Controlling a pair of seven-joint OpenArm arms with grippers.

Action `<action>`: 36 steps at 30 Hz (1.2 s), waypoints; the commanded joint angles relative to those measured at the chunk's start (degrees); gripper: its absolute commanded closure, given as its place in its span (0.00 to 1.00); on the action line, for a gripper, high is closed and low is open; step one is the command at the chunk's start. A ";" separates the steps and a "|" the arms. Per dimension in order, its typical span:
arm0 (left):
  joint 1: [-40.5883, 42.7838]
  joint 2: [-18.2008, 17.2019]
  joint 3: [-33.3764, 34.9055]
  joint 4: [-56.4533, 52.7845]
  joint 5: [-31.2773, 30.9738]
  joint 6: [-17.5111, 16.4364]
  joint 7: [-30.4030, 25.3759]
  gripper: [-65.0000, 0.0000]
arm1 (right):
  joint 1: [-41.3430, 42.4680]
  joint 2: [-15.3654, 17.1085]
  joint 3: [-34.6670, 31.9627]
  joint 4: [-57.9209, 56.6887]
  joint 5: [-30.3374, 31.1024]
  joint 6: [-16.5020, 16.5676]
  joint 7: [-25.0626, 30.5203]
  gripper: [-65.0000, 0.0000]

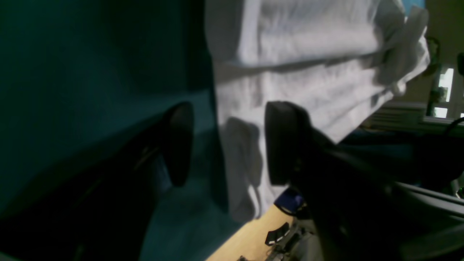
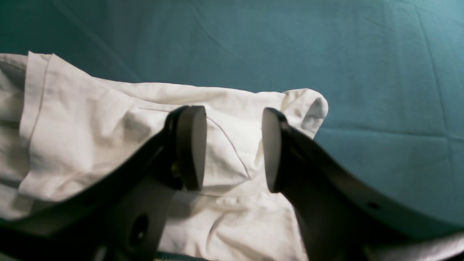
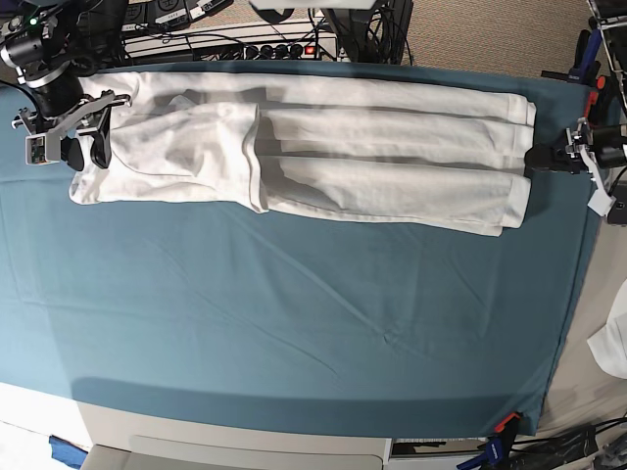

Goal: Fold the T-shirt properly

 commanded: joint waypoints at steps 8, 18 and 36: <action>-0.81 3.41 -0.46 0.81 -0.88 0.24 -0.05 0.50 | -0.02 0.66 0.37 0.79 0.81 -0.04 1.66 0.61; -0.92 4.68 -0.46 0.81 -0.88 0.20 -0.05 0.52 | 0.02 0.66 0.37 0.79 2.29 -0.04 1.73 0.61; -1.95 6.56 -0.46 1.29 -0.88 -0.24 -0.76 1.00 | 0.00 0.63 0.37 0.79 2.16 -0.11 1.68 0.61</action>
